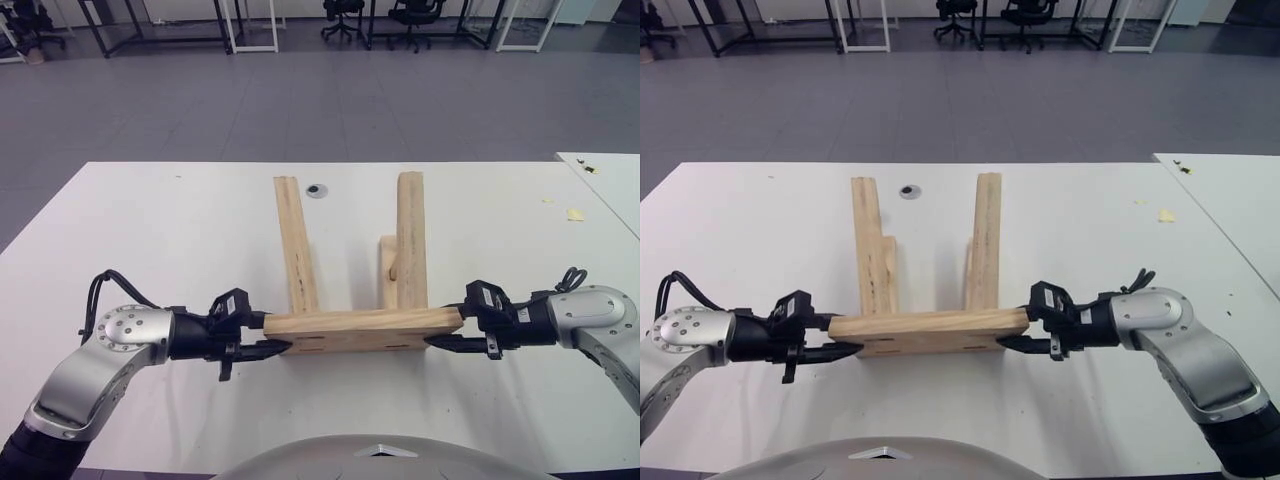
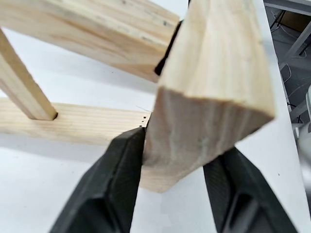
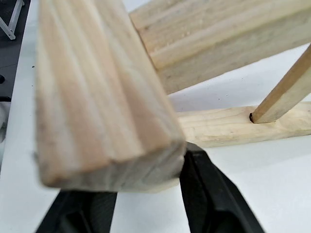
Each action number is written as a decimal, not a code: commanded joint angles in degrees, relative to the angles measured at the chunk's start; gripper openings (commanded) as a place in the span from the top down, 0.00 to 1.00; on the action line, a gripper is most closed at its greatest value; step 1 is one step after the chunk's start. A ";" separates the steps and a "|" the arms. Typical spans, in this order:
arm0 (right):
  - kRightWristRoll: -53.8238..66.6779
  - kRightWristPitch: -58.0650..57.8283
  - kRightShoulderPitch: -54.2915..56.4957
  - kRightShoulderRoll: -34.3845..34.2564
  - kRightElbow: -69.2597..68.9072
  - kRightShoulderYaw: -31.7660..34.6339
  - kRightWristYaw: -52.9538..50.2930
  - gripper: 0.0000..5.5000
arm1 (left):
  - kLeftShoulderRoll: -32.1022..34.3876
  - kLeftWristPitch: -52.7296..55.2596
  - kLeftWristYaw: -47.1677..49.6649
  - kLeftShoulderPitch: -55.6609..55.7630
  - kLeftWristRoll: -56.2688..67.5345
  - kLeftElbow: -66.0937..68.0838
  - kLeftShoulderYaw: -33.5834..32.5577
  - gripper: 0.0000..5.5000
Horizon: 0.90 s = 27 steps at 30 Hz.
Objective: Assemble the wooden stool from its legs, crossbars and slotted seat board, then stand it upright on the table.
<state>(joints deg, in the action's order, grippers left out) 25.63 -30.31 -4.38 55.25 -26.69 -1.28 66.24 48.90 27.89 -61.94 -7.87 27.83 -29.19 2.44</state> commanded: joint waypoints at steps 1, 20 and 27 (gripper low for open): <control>2.95 -0.68 5.15 -1.16 -1.23 -0.97 1.39 0.69 | -0.60 -0.58 -0.16 3.43 0.43 -0.61 0.87 0.69; 68.62 -62.19 88.77 5.92 49.87 -30.93 19.59 0.76 | 15.35 64.60 -8.40 73.08 65.39 50.37 8.77 0.76; 80.37 -62.19 86.71 6.01 51.53 -52.04 21.75 0.76 | 22.57 64.61 -14.07 66.14 75.78 44.10 26.02 0.76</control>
<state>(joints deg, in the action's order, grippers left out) 89.86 -92.02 74.65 62.57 24.97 -46.97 79.33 70.03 91.91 -69.84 54.19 92.66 21.61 21.63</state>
